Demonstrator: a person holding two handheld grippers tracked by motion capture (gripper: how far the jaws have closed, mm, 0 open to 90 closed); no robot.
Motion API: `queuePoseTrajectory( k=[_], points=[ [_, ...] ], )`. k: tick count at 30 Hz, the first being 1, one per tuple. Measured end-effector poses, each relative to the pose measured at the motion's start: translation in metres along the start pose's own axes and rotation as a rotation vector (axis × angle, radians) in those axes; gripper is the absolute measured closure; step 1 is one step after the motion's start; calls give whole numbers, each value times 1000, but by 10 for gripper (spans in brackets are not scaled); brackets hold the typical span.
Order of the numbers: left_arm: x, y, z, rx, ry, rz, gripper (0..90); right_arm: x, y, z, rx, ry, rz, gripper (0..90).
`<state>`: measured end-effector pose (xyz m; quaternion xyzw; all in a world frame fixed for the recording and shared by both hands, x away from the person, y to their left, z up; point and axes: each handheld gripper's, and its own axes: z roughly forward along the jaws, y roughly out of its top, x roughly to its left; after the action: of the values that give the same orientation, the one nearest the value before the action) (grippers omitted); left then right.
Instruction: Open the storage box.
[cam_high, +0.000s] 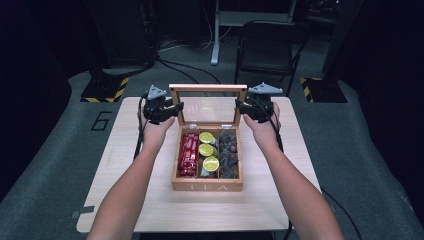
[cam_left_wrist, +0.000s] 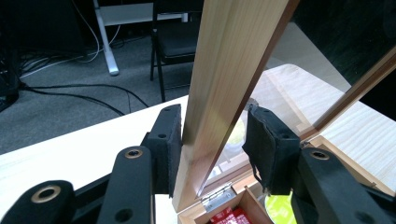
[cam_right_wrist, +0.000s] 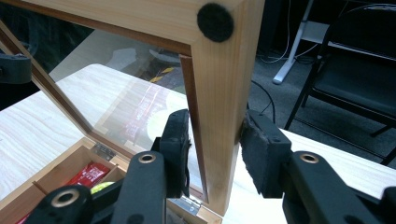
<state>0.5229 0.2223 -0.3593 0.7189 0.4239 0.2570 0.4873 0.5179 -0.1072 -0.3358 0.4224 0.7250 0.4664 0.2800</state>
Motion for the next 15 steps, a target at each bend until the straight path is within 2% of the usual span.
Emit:
queuePoseTrajectory(
  k=[7, 15],
  points=[
    [3, -1, 2, -5, -1, -12, 606, -1, 0, 5, -3, -2, 2, 601],
    [5, -1, 4, -1, 10, -7, 638, -2, -2, 11, 7, -7, -1, 580]
  ],
)
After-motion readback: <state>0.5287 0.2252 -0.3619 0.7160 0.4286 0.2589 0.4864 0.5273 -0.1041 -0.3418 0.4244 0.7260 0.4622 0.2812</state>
